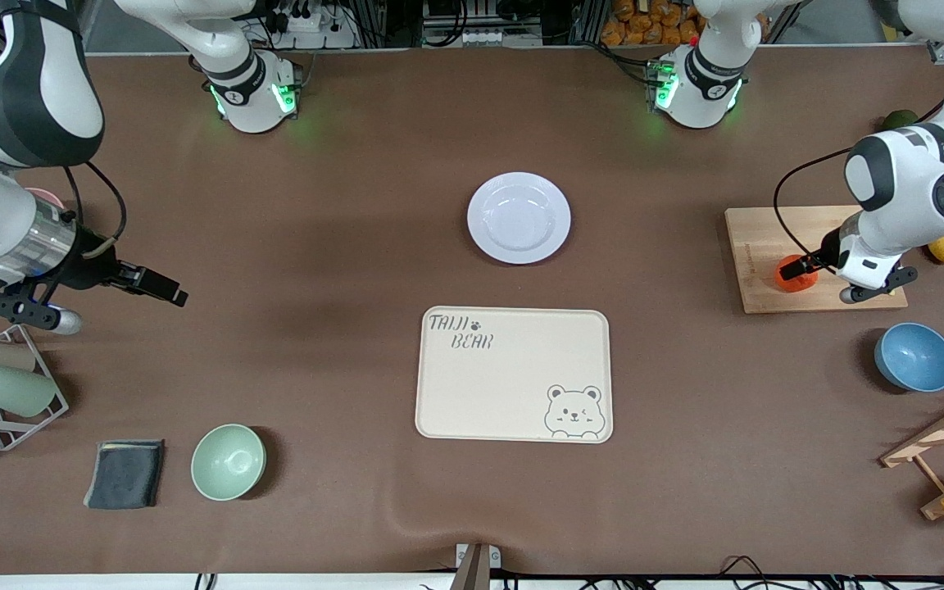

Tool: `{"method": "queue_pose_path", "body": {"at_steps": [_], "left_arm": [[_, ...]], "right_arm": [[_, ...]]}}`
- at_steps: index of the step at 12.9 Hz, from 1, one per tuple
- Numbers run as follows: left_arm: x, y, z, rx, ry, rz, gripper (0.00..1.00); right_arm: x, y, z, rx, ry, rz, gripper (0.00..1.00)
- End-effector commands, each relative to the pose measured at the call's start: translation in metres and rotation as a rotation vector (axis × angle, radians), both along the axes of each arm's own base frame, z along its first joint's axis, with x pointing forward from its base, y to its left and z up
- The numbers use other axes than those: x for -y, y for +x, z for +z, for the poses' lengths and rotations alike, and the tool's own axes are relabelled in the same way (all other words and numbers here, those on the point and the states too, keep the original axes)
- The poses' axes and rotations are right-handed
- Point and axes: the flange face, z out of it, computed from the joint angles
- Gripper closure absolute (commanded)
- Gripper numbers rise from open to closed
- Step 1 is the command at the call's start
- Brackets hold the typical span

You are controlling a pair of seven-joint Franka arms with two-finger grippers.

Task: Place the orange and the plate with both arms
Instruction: 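Close the left gripper around the orange and lift it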

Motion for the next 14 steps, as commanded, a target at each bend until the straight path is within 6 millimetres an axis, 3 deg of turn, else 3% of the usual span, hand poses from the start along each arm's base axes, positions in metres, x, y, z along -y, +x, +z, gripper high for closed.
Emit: {"method": "queue_pose_path", "body": {"at_steps": [1, 6, 7, 8, 9, 12, 14], "left_arm": [[-0.002, 0.0, -0.011, 0.008, 0.008, -0.007, 0.0], [-0.002, 0.0, -0.03, 0.011, 0.016, -0.029, 0.0], [-0.003, 0.0, -0.031, 0.016, 0.017, -0.026, 0.18], [-0.006, -0.001, -0.031, 0.017, 0.018, -0.021, 0.69], [-0.007, -0.001, -0.029, 0.021, 0.019, -0.019, 0.93], [-0.006, 0.002, -0.003, 0.053, 0.031, -0.024, 0.96], [0.018, 0.008, 0.028, 0.065, 0.034, -0.07, 0.97]], "right_arm": [[-0.001, -0.011, -0.008, -0.002, 0.08, -0.048, 0.0], [-0.008, -0.016, -0.031, -0.008, 0.215, -0.131, 0.0], [-0.008, -0.016, -0.038, -0.005, 0.236, -0.15, 0.0], [-0.009, -0.017, -0.045, 0.0, 0.263, -0.165, 0.0], [-0.011, -0.017, -0.05, 0.007, 0.273, -0.176, 0.0], [-0.024, -0.023, -0.056, -0.015, 0.331, -0.196, 0.0], [-0.026, -0.029, -0.066, -0.019, 0.398, -0.223, 0.0]]}}
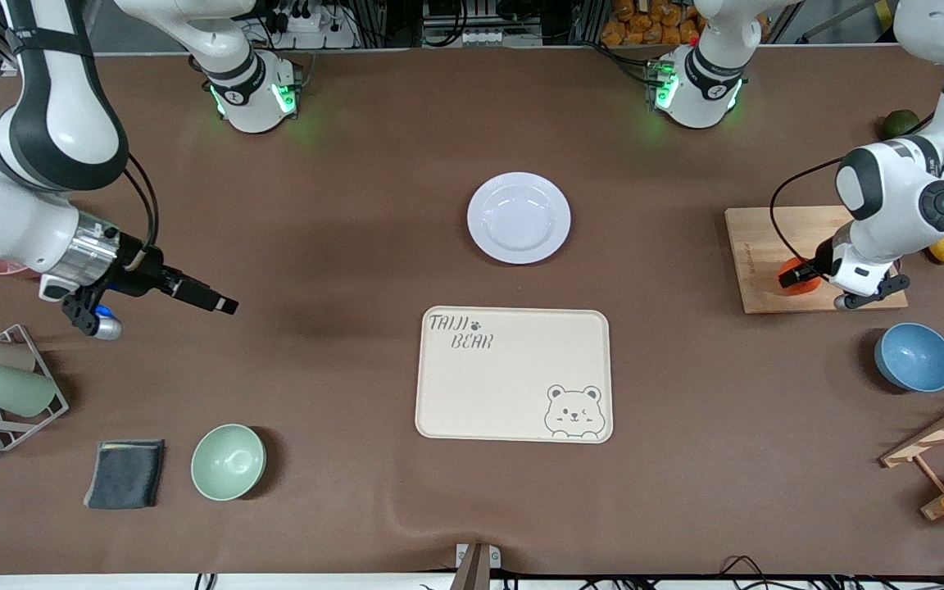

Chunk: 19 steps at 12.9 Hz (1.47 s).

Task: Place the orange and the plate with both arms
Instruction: 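Carry the orange to the white plate and lower it inside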

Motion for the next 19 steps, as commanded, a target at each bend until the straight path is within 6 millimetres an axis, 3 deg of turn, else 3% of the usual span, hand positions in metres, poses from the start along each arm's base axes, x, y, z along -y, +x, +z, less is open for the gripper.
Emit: {"method": "queue_pose_path", "body": {"at_steps": [1, 4, 6, 10, 12, 15, 19], "left_arm": [[0.032, 0.002, 0.055, 0.032, 0.029, -0.067, 0.97], [0.091, 0.006, 0.097, 0.045, 0.045, -0.174, 0.97], [0.135, 0.003, 0.11, 0.023, 0.039, -0.245, 0.97], [0.258, -0.015, 0.115, 0.005, 0.044, -0.231, 0.97], [0.32, -0.031, 0.113, 0.002, 0.019, -0.198, 0.98], [0.401, -0.06, 0.108, -0.048, -0.079, -0.174, 0.98], [0.482, -0.091, 0.092, -0.11, -0.15, -0.146, 0.98]], "right_arm": [[-0.001, -0.019, -0.011, 0.016, 0.084, -0.026, 0.0], [-0.001, -0.032, -0.042, 0.054, 0.244, -0.024, 0.0], [-0.003, -0.039, -0.055, 0.06, 0.303, -0.038, 0.0], [-0.011, -0.055, -0.08, 0.118, 0.375, 0.02, 0.0], [-0.028, -0.067, -0.097, 0.136, 0.398, 0.069, 0.0], [-0.038, -0.076, -0.106, 0.137, 0.416, 0.094, 0.0], [-0.059, -0.097, -0.129, 0.17, 0.435, 0.185, 0.0]]}}
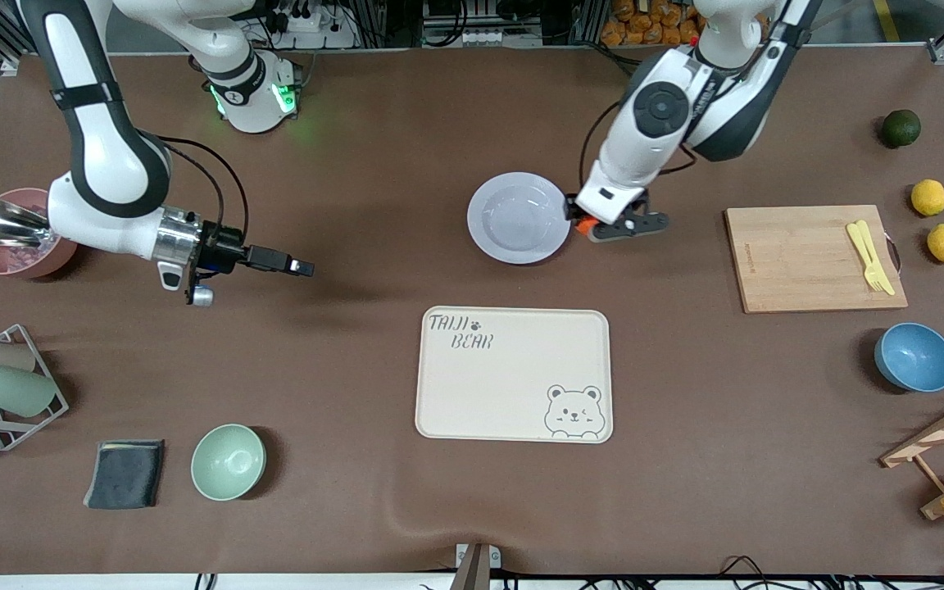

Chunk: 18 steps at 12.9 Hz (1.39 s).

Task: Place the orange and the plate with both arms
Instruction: 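Carry the orange to the white plate and lower it inside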

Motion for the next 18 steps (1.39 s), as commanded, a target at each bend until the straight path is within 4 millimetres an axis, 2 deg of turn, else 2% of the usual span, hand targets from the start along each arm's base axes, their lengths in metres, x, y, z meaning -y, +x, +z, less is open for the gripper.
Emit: {"method": "queue_pose_path", "body": {"at_steps": [1, 4, 6, 8, 12, 13, 14, 15, 18], "left_arm": [[0.04, -0.009, -0.02, -0.059, -0.049, 0.019, 0.98], [0.06, -0.027, -0.05, -0.079, -0.018, 0.015, 0.98], [0.067, -0.031, -0.066, -0.073, -0.011, 0.016, 0.98], [0.089, -0.036, -0.078, -0.074, -0.01, 0.03, 0.98], [0.104, -0.032, -0.117, -0.038, 0.055, 0.066, 0.95], [0.105, -0.033, -0.117, -0.037, 0.056, 0.064, 0.75], [0.105, -0.033, -0.117, -0.037, 0.058, 0.072, 0.16], [0.106, -0.032, -0.115, -0.032, 0.058, 0.08, 0.0], [0.105, -0.026, -0.104, -0.011, 0.062, 0.082, 0.0]], "right_arm": [[-0.012, -0.025, -0.018, 0.059, 0.041, 0.026, 0.0], [-0.035, -0.043, -0.043, 0.067, 0.022, 0.012, 0.0], [-0.066, -0.054, -0.056, 0.086, 0.012, -0.02, 0.0], [-0.09, -0.066, -0.079, 0.101, 0.035, -0.044, 0.0], [-0.12, -0.088, -0.118, 0.129, 0.067, -0.059, 0.0], [-0.125, -0.092, -0.125, 0.143, 0.073, -0.064, 0.0], [-0.131, -0.095, -0.126, 0.143, 0.078, -0.068, 0.0], [-0.136, -0.098, -0.126, 0.138, 0.083, -0.069, 0.0], [-0.148, -0.106, -0.129, 0.129, 0.091, -0.066, 0.0]]}}
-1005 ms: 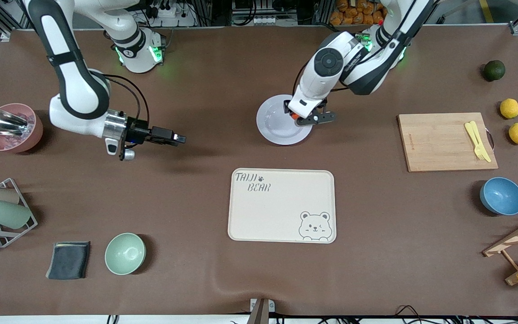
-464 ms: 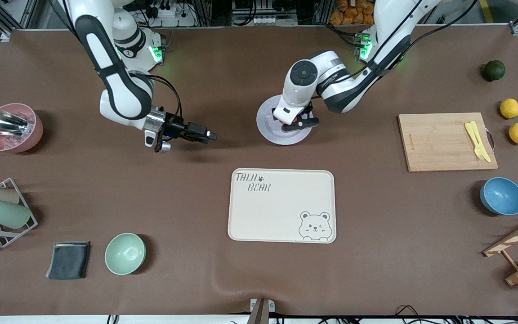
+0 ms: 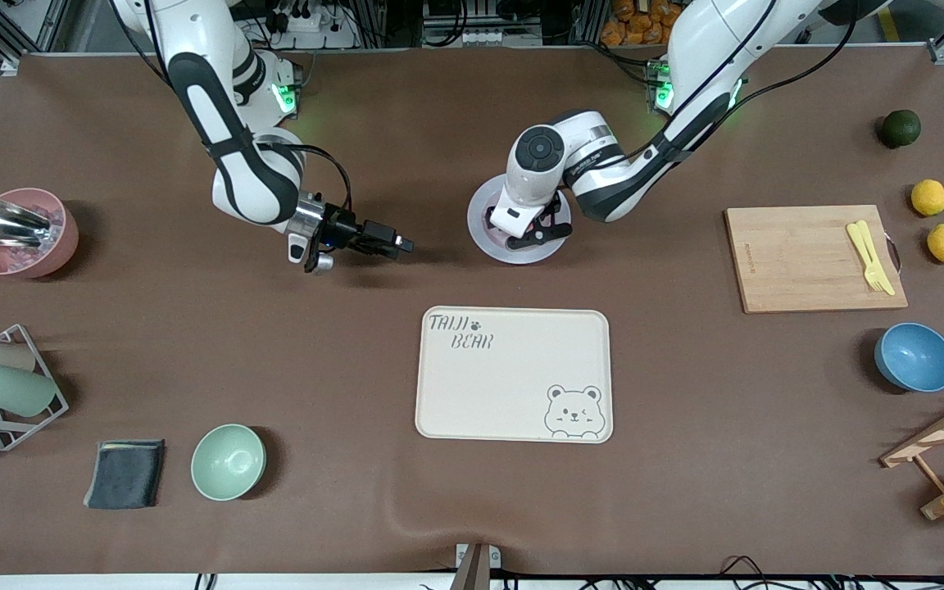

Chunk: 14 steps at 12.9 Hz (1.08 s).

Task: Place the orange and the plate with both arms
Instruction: 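Carry the orange to the white plate and lower it inside, then withdraw the left gripper while the right gripper grips the plate rim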

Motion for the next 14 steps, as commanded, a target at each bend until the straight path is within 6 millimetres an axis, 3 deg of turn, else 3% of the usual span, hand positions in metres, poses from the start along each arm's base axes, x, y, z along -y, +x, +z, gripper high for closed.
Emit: {"method": "queue_pose_path", "body": {"at_steps": [1, 4, 7, 9, 11, 14], "left_arm": [[-0.003, 0.014, 0.019, 0.052, 0.029, 0.019, 0.0], [-0.017, 0.069, 0.063, 0.073, 0.094, 0.061, 0.0], [-0.057, 0.122, 0.093, 0.081, 0.114, 0.087, 0.0], [-0.087, 0.149, 0.112, 0.088, 0.132, 0.104, 0.0], [-0.132, 0.18, 0.133, 0.107, 0.134, 0.094, 0.0], [-0.19, 0.209, 0.169, 0.115, 0.137, 0.034, 0.0]], "right_arm": [[-0.019, -0.01, -0.001, 0.006, 0.024, -0.017, 0.0], [-0.043, -0.027, -0.006, 0.014, 0.04, -0.013, 0.05], [-0.049, -0.036, -0.028, 0.006, 0.026, -0.009, 0.09], [-0.064, -0.051, -0.035, 0.009, 0.031, -0.013, 0.13], [-0.073, -0.06, -0.041, 0.025, 0.035, -0.019, 0.17], [-0.091, -0.079, -0.047, 0.009, 0.041, -0.019, 0.26]]}}
